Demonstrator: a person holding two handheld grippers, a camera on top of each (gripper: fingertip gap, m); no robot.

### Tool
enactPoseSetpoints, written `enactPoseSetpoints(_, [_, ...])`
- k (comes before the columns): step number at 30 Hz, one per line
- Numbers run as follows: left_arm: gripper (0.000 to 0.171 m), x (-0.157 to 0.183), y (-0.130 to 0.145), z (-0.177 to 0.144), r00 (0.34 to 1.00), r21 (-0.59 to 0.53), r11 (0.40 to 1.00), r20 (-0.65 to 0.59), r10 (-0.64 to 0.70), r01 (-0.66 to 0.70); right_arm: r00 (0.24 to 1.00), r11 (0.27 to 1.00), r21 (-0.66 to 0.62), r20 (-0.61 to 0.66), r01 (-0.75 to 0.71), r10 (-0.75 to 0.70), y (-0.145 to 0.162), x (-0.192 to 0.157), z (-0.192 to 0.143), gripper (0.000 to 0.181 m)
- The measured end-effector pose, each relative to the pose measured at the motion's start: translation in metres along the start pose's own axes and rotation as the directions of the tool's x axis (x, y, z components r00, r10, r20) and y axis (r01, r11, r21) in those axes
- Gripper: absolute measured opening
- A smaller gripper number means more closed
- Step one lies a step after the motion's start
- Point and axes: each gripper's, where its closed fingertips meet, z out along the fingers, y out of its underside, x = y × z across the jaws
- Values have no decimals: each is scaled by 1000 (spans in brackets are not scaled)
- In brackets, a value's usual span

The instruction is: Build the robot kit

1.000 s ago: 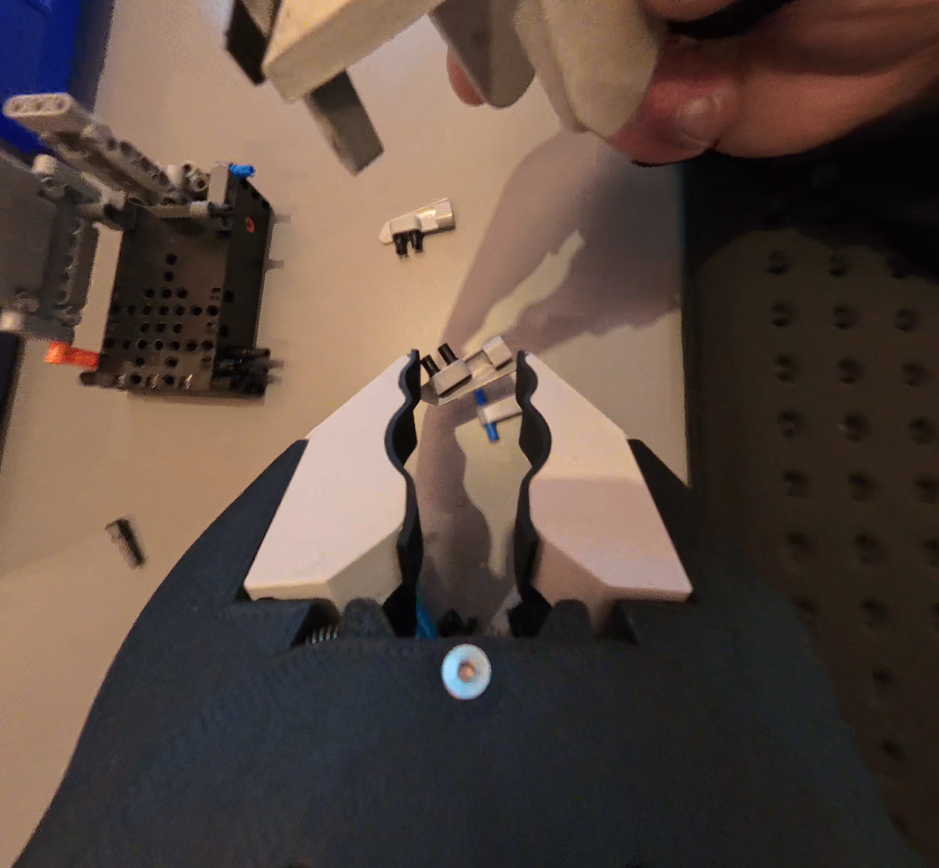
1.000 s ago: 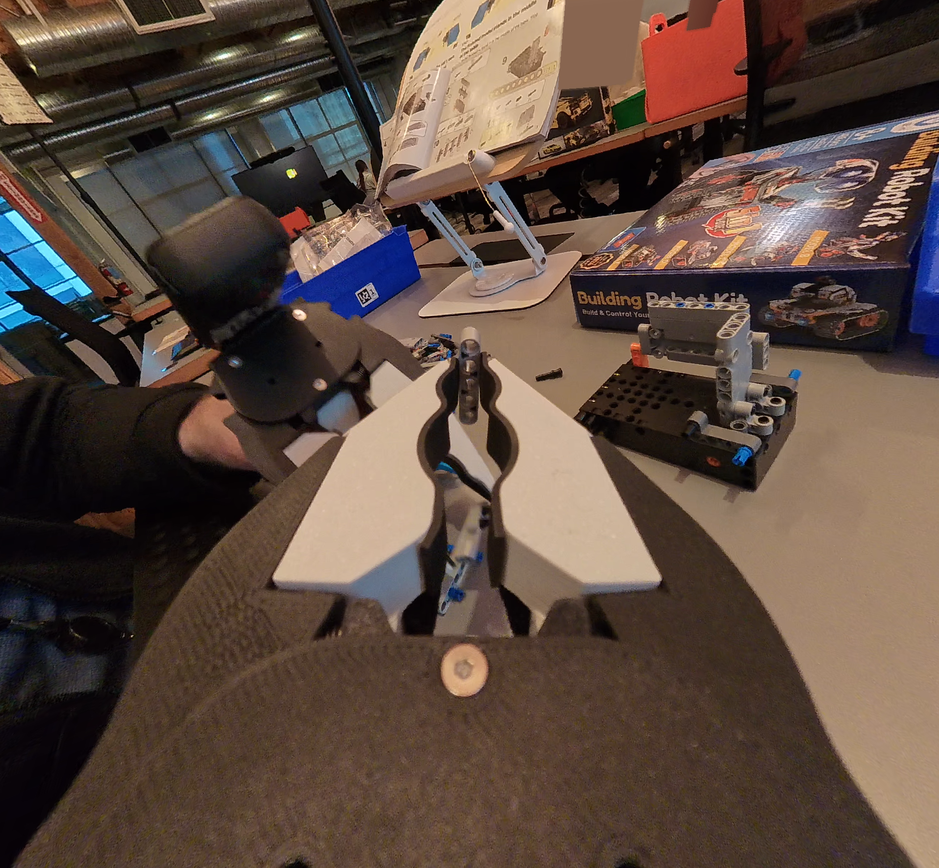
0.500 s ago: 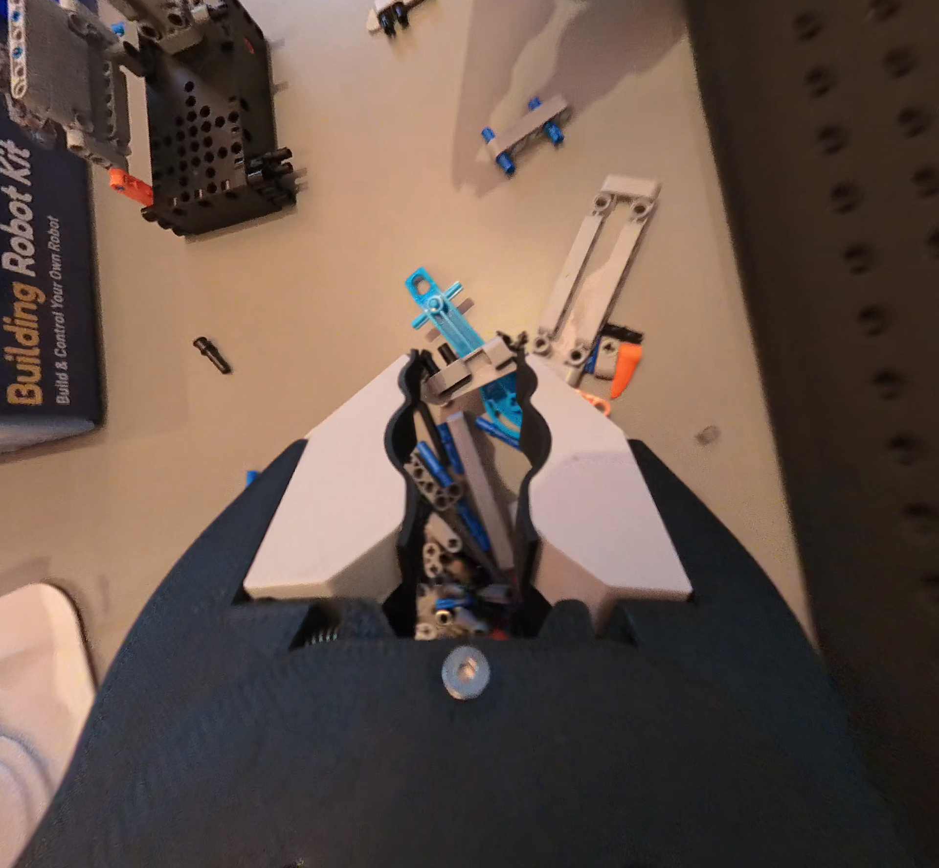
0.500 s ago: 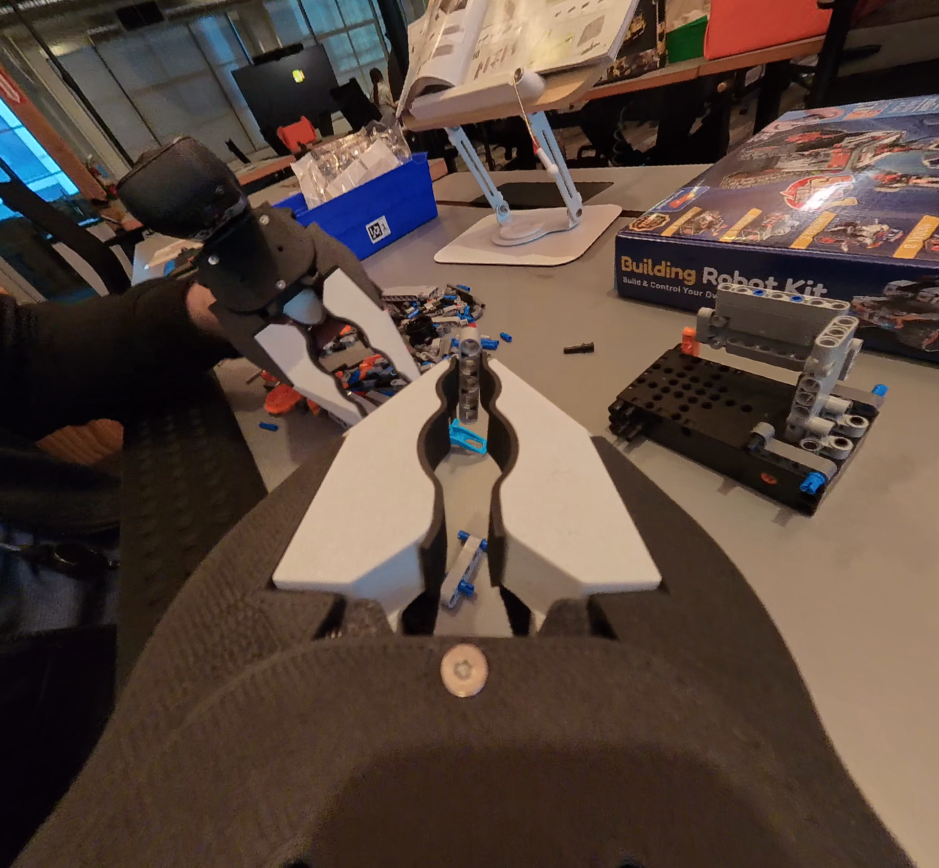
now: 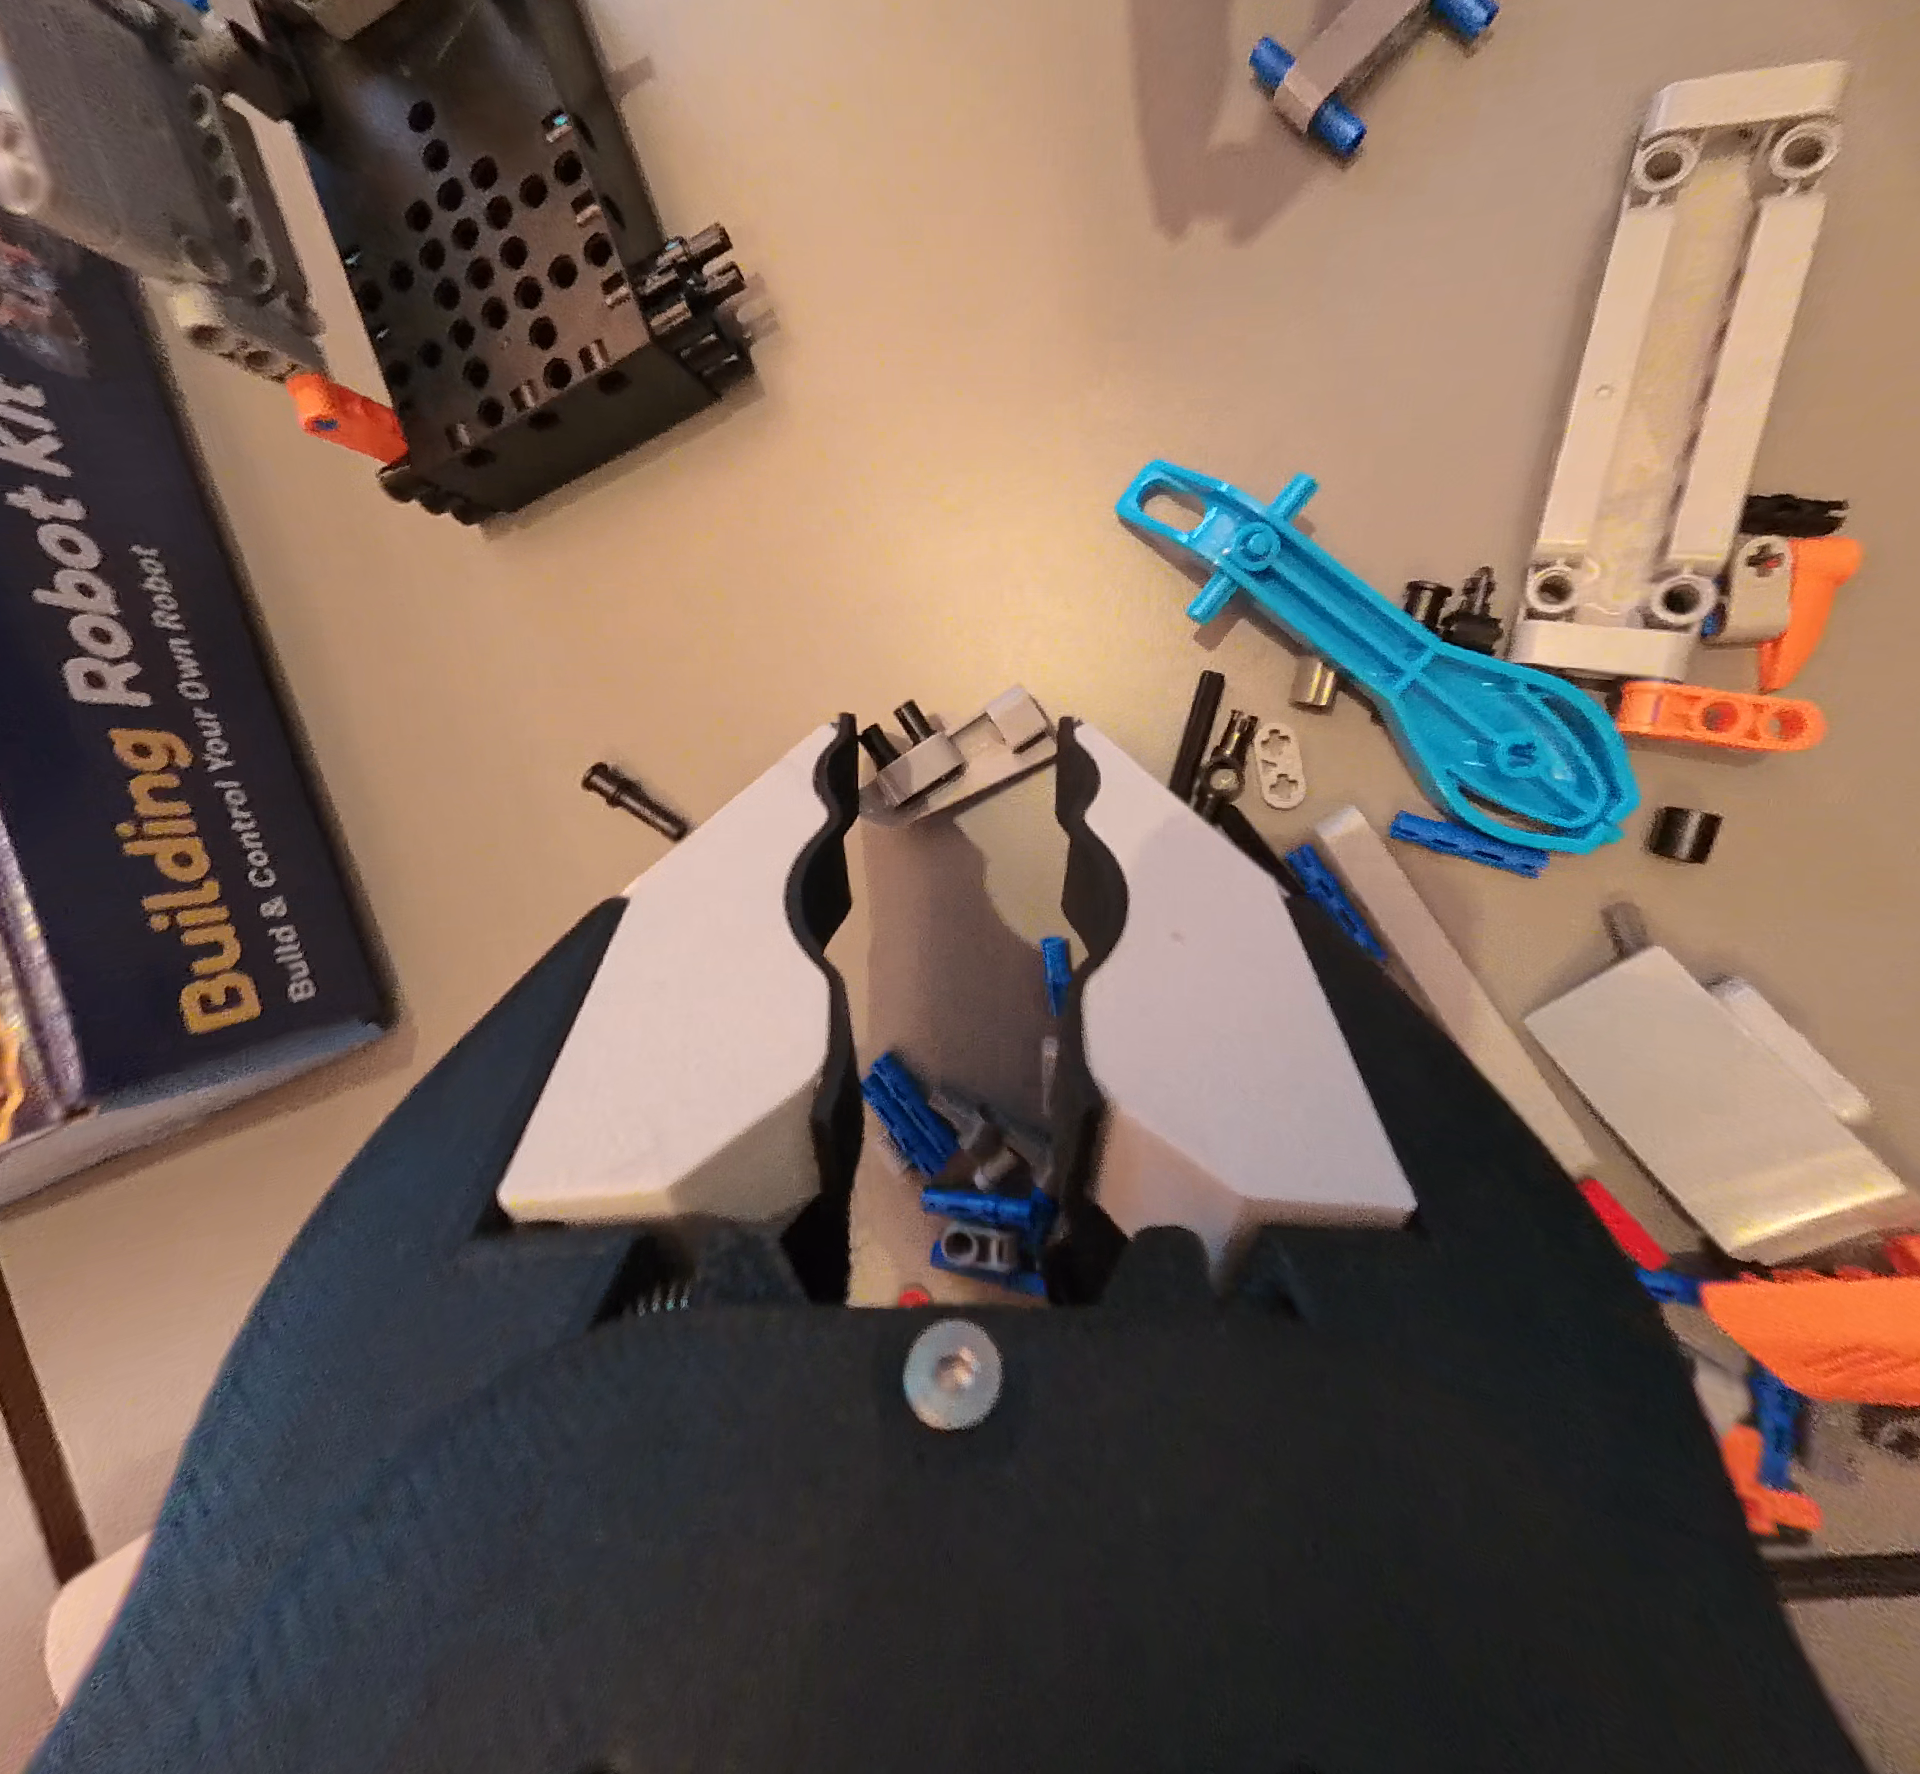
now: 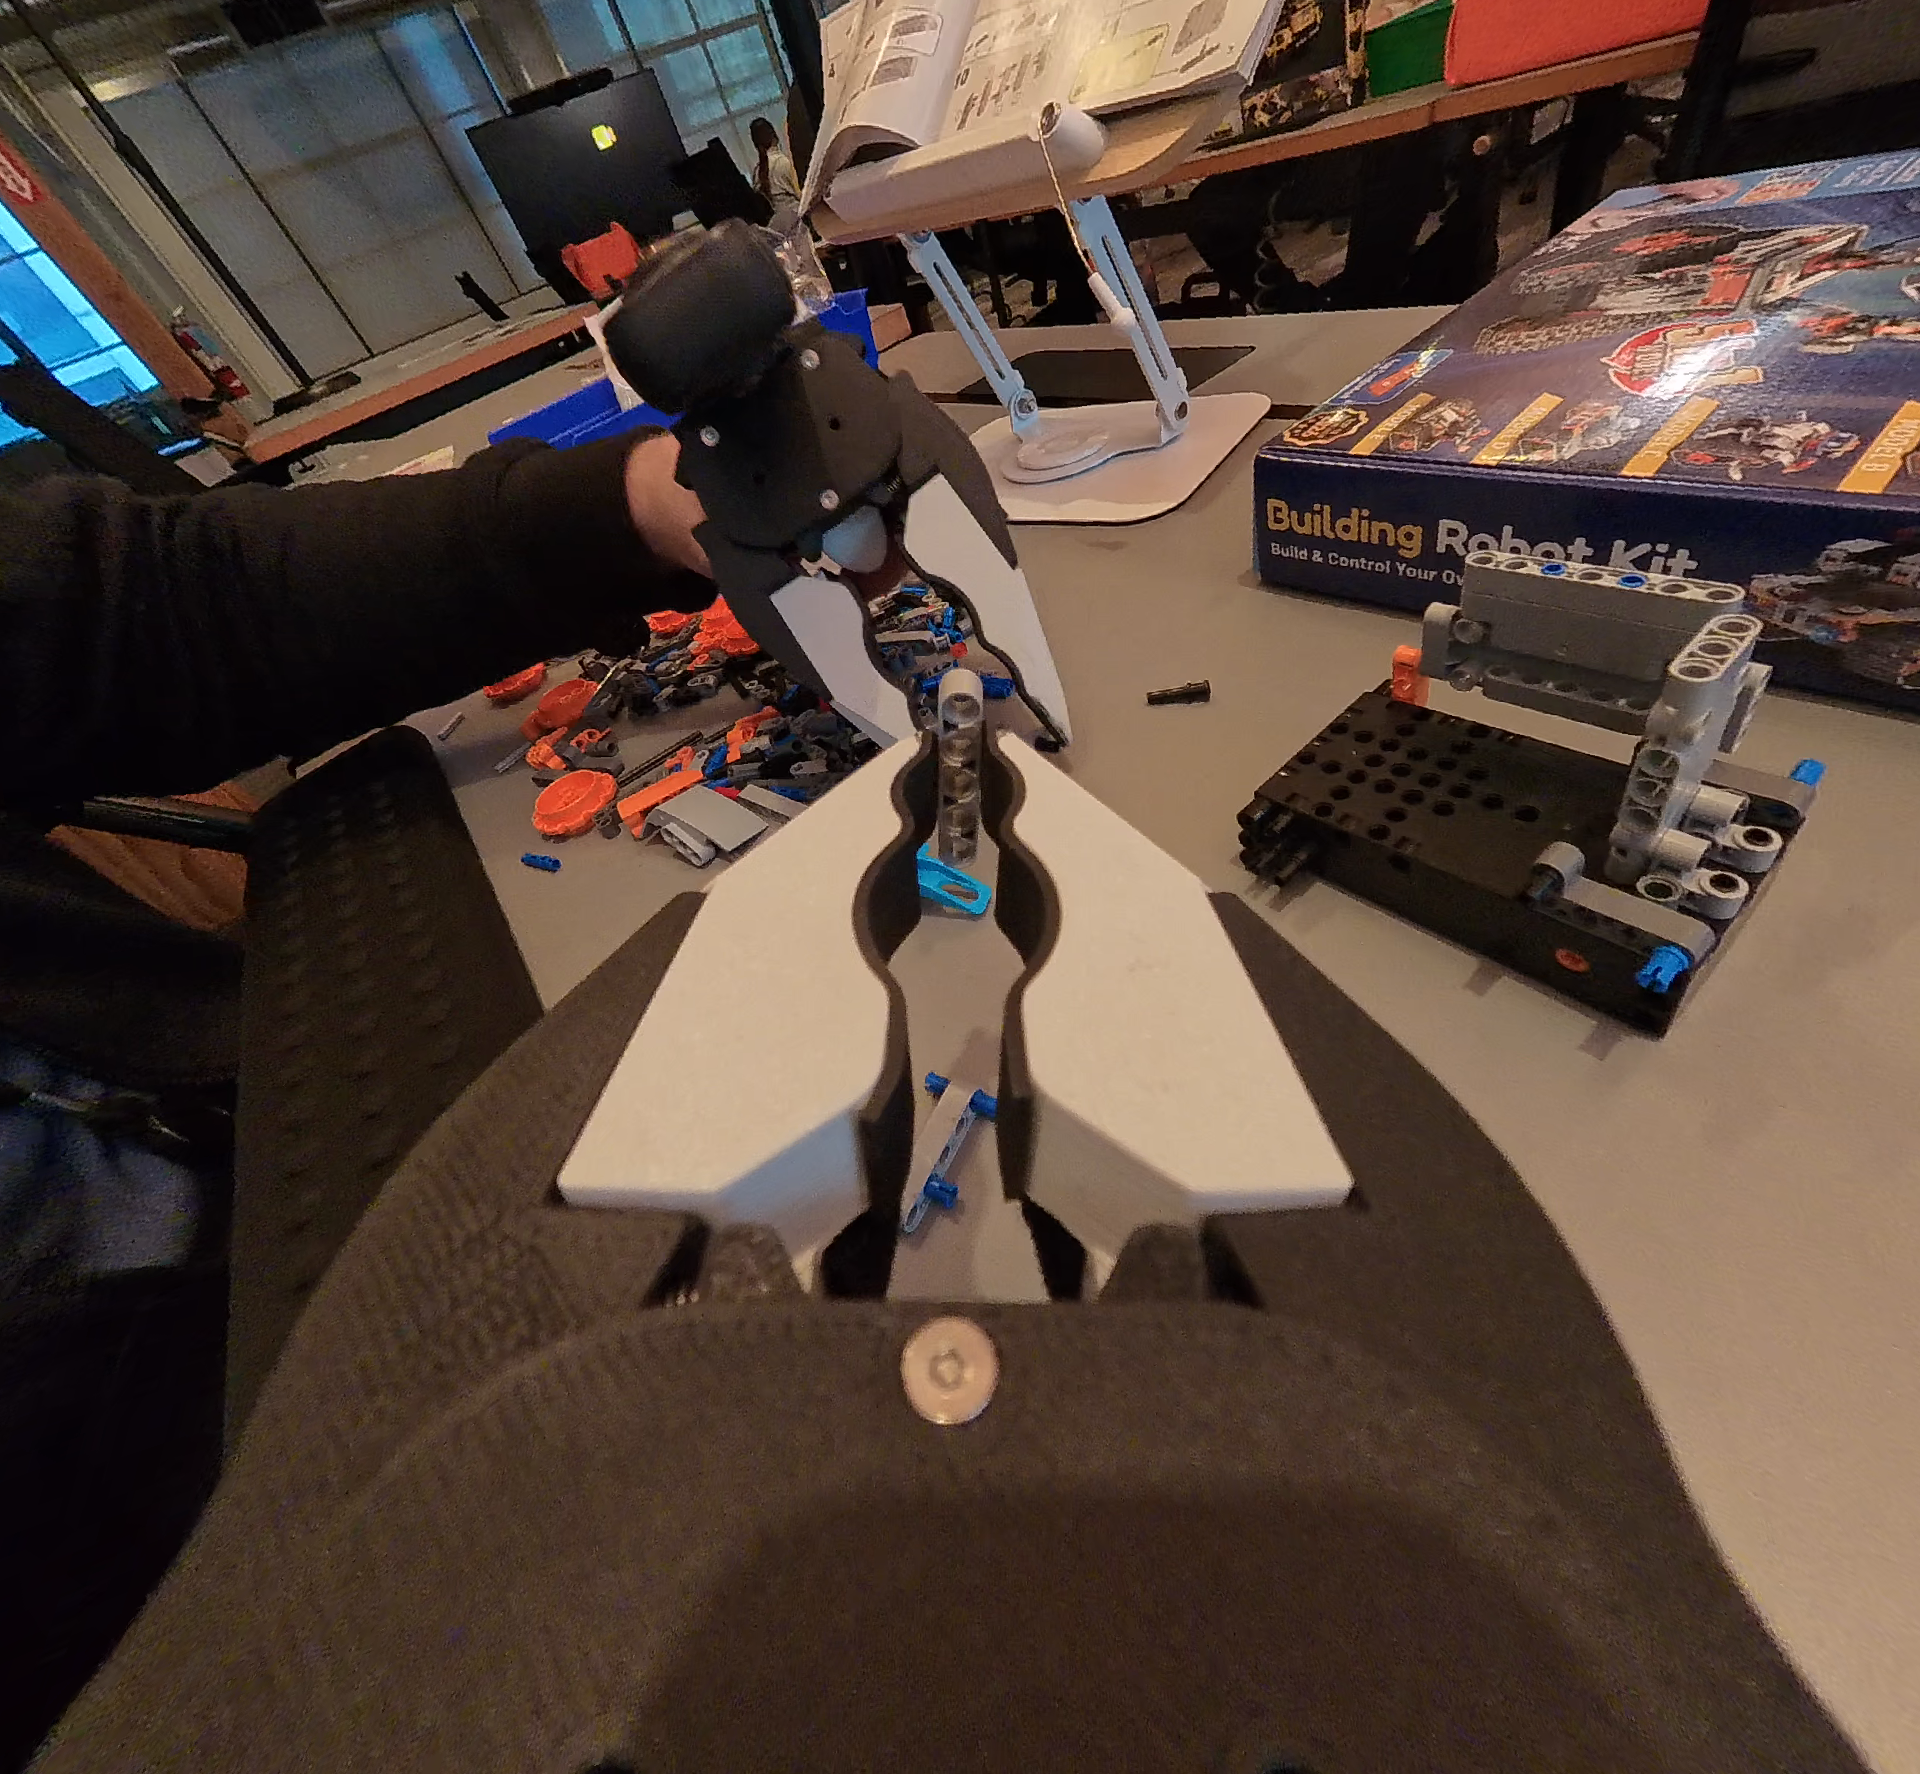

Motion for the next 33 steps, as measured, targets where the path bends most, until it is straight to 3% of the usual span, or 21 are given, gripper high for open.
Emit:
enactPoseSetpoints(9, [38, 8, -5, 4, 996, 82, 996, -83, -35, 42, 1000, 1000, -8, 18, 0, 0, 2, -3, 1, 4])
enactPoseSetpoints(12, [55, 6, 2, -1, 989, 70, 988, -73, -132, 137, 1000, 1000, -2, 20, 0, 0, 1, -3, 0, 4])
enactPoseSetpoints(14, [56, 4, 5, -8, 976, 76, 973, -49, -214, 217, 1000, 1000, 2, 22, 1, -1, 0, -4, -1, 4])
enactPoseSetpoints(17, [52, 7, 4, -14, 946, 73, 944, -9, -323, 323, 1000, 1000, 7, 25, 3, -3, -1, -5, -1, 4])
enactPoseSetpoints(24, [50, 12, -7, 5, 921, 58, 921, 39, -387, 385, 1000, 1000, 0, 30, 1, -1, 1, -6, -1, 4])
enactPoseSetpoints(26, [45, 10, -9, 8, 914, 55, 915, 50, -402, 400, 999, 1000, -2, 31, -4, 4, 1, -6, 0, 4])
enactPoseSetpoints(28, [30, 11, -12, 9, 915, 55, 916, 54, -400, 397, 999, 1000, -8, 31, -6, 6, 2, -6, 0, 4])
enactPoseSetpoints(33, [30, 10, -13, 8, 928, 73, 933, 106, -358, 352, 998, 1000, -13, 50, -23, 24, 3, -7, 1, 4])
